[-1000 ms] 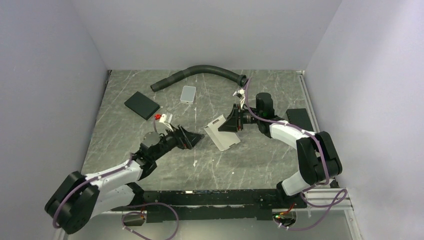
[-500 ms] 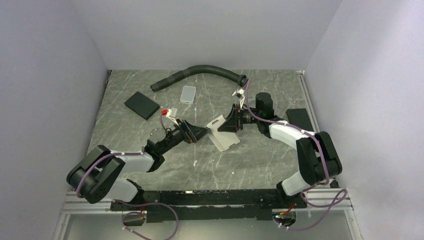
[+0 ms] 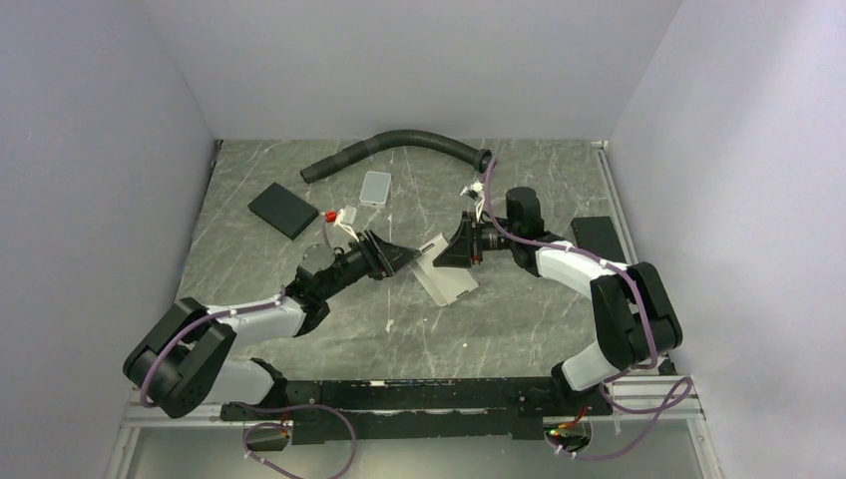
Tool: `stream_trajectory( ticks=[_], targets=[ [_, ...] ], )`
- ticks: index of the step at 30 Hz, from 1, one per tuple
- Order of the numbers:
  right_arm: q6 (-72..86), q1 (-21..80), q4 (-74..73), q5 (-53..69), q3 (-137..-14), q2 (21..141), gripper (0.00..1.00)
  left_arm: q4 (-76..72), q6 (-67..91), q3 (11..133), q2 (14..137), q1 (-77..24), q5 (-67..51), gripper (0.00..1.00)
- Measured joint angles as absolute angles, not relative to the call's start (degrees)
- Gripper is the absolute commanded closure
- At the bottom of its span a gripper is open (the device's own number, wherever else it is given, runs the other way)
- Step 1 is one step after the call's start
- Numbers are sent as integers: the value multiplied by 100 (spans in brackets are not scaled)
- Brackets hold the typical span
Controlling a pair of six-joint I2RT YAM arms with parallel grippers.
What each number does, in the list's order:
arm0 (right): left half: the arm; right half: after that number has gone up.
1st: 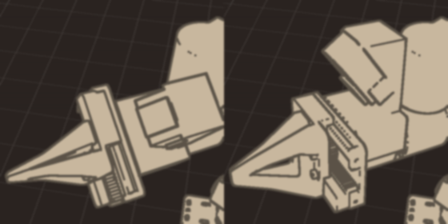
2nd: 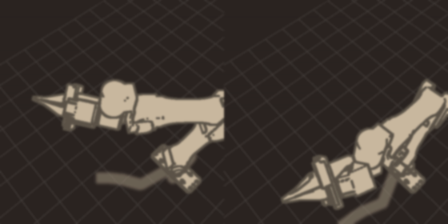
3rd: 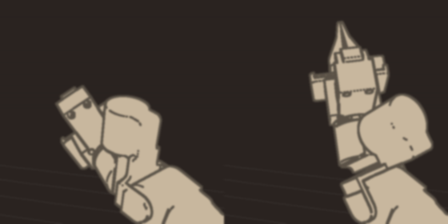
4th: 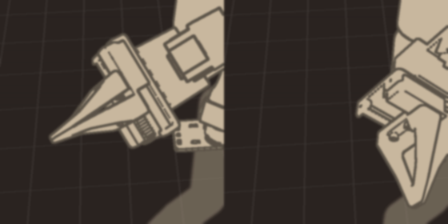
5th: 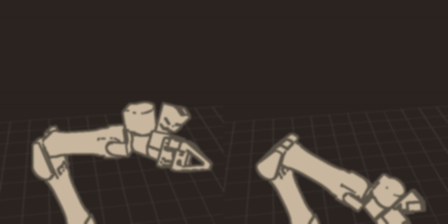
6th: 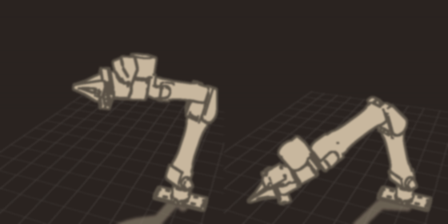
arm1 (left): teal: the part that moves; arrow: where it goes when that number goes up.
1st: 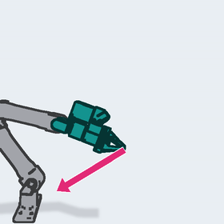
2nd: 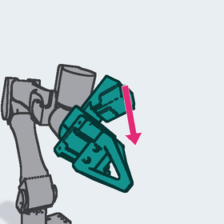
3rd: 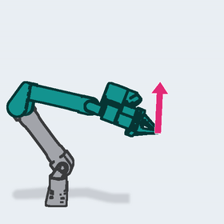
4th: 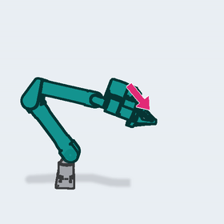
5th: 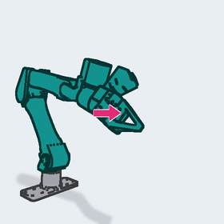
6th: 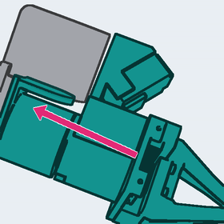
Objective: Fold the paper box
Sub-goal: Close the paper box at the center of the board.
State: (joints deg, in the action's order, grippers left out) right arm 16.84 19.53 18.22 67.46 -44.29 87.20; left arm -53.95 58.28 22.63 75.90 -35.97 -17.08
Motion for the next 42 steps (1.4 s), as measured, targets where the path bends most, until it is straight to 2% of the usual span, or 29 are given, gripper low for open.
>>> stream_trajectory(
  ticks=[3, 7, 15, 25, 42],
  targets=[
    [1651, 1964, 1739, 6700, -4429, 8722, 100, -5063, 5822, 2305, 7446, -3597, -1706, 29],
    [1614, 1964, 1643, 6628, -4429, 8722, 100, -4676, 5824, 2381, 7328, -3597, -1688, 30],
    [1542, 1962, 1586, 6453, -4429, 8722, 100, -4128, 5927, 2447, 7290, -3597, -1693, 35],
    [1540, 1959, 1586, 6434, -4429, 8722, 100, -4182, 6195, 2458, 7463, -3590, -1756, 47],
    [1378, 2060, 1374, 6206, -4515, 8722, 100, -4364, 6326, 2488, 7762, -3564, -1811, 56]
  ],
)
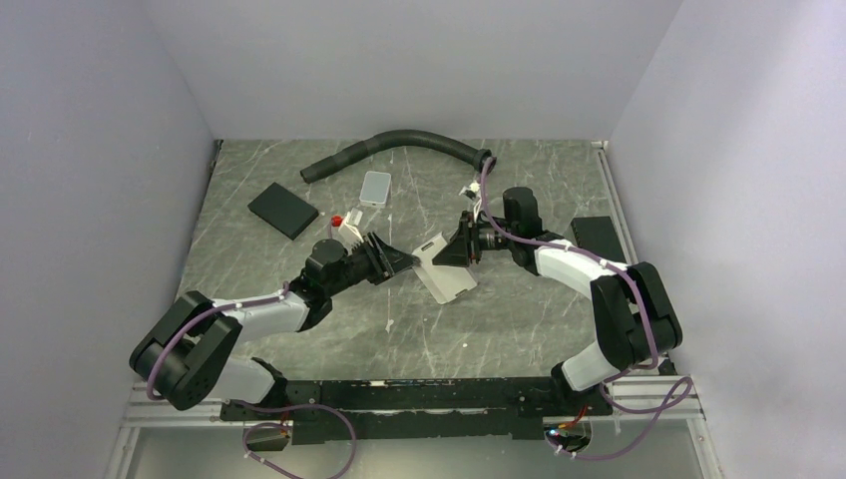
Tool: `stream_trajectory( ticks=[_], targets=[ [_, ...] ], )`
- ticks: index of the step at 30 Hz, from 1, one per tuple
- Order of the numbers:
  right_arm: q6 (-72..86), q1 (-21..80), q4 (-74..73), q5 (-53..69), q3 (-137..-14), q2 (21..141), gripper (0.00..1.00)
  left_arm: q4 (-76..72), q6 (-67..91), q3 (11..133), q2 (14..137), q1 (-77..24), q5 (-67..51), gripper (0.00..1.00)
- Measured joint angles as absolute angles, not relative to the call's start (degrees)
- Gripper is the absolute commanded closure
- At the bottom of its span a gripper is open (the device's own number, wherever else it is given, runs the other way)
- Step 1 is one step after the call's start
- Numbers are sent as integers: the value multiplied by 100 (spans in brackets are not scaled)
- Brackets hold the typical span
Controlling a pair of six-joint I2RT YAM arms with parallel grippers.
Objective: Fold the paper box
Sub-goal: Close the paper box at the center of the board.
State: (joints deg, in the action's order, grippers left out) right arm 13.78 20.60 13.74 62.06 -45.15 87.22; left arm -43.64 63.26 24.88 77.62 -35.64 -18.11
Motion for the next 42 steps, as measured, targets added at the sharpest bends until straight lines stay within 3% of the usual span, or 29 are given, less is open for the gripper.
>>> stream_trajectory(
  ticks=[10, 25, 42],
  targets=[
    [1151, 2165, 1155, 6012, -4646, 8722, 100, -4303, 6329, 2488, 7806, -3505, -1765, 66],
    [987, 2224, 958, 5833, -4797, 8777, 100, -4799, 6392, 2429, 8018, -3395, -1883, 57],
    [832, 2307, 790, 5498, -4882, 8833, 100, -5188, 6674, 2429, 8427, -3299, -1955, 63]
  ],
)
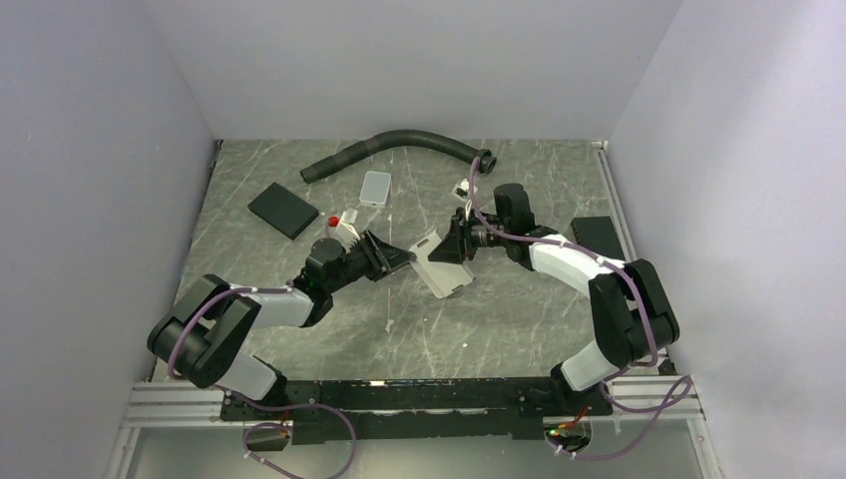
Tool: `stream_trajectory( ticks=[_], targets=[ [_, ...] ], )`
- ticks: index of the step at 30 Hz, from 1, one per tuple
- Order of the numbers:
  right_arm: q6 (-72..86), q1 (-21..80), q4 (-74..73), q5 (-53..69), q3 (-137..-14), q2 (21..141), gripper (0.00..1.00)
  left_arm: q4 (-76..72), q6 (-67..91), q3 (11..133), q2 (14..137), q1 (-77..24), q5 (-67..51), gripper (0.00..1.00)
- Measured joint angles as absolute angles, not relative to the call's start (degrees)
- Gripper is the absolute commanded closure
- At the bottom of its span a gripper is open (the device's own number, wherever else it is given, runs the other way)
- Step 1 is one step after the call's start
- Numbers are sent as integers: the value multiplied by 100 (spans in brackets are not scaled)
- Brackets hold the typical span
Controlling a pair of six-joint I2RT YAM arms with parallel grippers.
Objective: Fold the paper box
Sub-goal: Close the paper box at the center of the board.
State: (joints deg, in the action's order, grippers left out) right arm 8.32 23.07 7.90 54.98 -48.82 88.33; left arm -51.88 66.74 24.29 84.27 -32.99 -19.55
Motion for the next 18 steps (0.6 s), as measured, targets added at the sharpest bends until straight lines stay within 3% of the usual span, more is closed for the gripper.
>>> stream_trajectory(
  ticks=[11, 18],
  targets=[
    [683, 2486, 591, 5072, -4987, 8903, 100, -5179, 6694, 2429, 8571, -3251, -1918, 64],
    [650, 2523, 552, 4930, -5017, 8925, 100, -5358, 6700, 2429, 8715, -3234, -1922, 73]
  ],
)
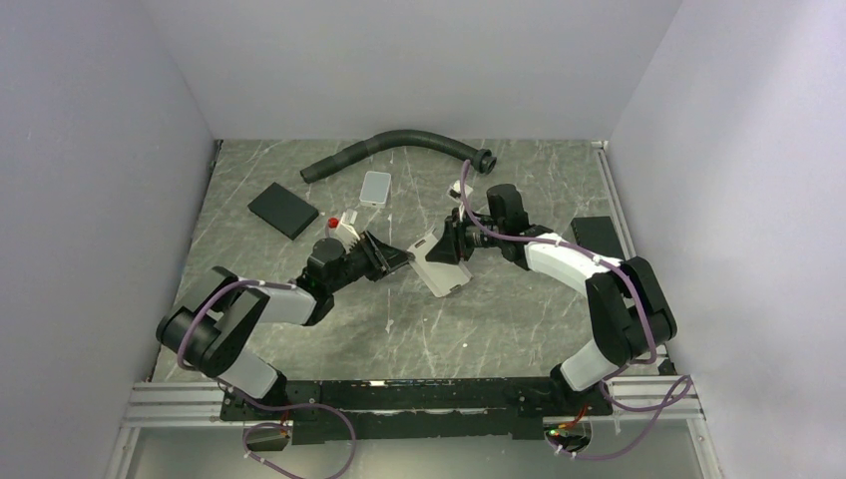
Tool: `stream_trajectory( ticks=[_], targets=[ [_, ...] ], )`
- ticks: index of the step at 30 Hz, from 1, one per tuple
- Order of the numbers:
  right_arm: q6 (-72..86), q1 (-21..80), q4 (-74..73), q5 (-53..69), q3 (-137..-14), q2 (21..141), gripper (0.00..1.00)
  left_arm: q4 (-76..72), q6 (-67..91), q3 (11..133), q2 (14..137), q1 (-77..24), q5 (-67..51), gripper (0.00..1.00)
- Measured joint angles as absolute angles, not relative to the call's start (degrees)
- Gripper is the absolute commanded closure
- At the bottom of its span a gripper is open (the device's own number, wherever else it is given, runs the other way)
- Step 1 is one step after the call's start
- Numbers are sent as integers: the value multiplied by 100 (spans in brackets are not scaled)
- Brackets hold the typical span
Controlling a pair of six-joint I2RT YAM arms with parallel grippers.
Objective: Fold the paper box
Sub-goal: Close the paper box at the center of the board.
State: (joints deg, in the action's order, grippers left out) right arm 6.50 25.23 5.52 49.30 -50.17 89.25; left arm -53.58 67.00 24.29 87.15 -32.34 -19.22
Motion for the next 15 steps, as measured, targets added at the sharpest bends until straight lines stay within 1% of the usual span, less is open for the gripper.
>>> stream_trajectory(
  ticks=[5, 8, 9, 13, 15],
  targets=[
    [648, 2523, 556, 4838, -5019, 8927, 100, -5704, 6737, 2429, 8938, -3227, -1931, 84],
    [648, 2521, 556, 4807, -5019, 8927, 100, -5813, 6740, 2429, 9000, -3216, -1964, 85],
    [648, 2521, 563, 4807, -5019, 8927, 100, -5839, 6740, 2429, 9002, -3214, -1968, 84],
    [650, 2517, 589, 4816, -5041, 8927, 100, -5902, 6733, 2429, 9006, -3190, -1990, 73],
    [659, 2493, 593, 4866, -5043, 8927, 100, -5907, 6709, 2429, 9004, -3183, -2029, 64]
  ],
)
